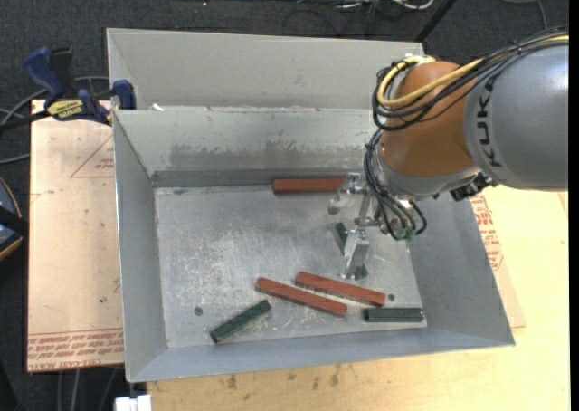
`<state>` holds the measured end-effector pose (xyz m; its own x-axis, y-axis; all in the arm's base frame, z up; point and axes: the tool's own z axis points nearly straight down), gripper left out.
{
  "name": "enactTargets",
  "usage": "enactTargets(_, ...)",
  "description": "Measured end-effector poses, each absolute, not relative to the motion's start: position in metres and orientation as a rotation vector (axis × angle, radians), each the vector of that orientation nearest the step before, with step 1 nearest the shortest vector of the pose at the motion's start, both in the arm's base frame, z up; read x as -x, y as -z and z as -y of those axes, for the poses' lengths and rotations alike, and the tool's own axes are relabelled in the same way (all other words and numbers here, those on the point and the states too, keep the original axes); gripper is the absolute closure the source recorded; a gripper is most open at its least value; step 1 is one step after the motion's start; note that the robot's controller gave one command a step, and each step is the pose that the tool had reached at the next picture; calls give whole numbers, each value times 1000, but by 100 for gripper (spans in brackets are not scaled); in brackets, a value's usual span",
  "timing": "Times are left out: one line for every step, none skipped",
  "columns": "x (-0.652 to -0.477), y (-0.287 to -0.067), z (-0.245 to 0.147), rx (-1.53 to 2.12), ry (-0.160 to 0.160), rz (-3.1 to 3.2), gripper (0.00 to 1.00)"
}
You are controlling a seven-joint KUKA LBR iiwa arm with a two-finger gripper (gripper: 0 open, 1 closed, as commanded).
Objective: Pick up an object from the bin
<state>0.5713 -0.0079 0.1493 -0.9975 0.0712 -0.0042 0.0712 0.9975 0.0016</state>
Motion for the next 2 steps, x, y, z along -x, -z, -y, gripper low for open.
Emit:
enactTargets(-527,-155,15,88,-2,-3144,0)
enactTargets(-512,-147,13,-230,-2,-3132,0)
